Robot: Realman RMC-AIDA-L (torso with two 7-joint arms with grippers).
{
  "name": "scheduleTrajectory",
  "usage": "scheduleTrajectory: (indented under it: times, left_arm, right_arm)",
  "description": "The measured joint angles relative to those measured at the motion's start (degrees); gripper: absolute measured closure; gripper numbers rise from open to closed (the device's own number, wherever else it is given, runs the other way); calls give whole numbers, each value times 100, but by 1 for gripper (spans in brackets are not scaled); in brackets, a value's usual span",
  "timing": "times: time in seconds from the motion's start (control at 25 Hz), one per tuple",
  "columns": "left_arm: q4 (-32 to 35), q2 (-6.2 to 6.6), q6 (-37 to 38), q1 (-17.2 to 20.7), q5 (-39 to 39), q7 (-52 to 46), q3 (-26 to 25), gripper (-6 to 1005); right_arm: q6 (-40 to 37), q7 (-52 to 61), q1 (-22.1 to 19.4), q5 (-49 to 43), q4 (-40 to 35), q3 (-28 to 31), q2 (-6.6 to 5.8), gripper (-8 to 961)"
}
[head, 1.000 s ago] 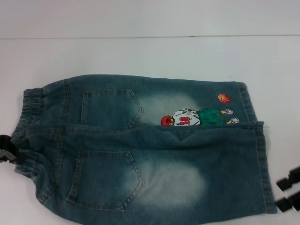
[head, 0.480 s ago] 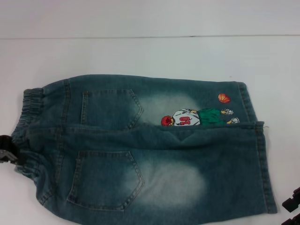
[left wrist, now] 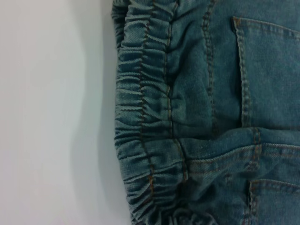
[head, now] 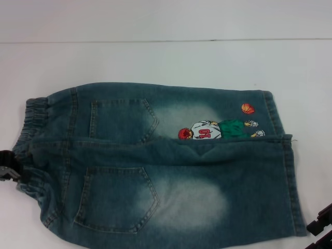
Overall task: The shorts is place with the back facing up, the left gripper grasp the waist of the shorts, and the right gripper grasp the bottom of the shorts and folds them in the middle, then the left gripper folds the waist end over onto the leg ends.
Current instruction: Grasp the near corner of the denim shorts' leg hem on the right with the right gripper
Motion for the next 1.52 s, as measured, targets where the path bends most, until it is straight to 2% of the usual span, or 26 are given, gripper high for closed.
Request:
scheduleTrajectory:
  times: [0.84,1.04,1.52]
  left_arm:
    - [-7,-31,0,32,-8,38,0,957]
    - [-7,-36,-6,32,-8,50,0,957]
    - [-7,-36,-2,31,-29,53,0,957]
  right_arm:
    - [219,-45,193,124,69,63,125,207]
    - [219,-67,213,127,68,24,161,233]
    - [329,-89,213,89,69,18,194,628]
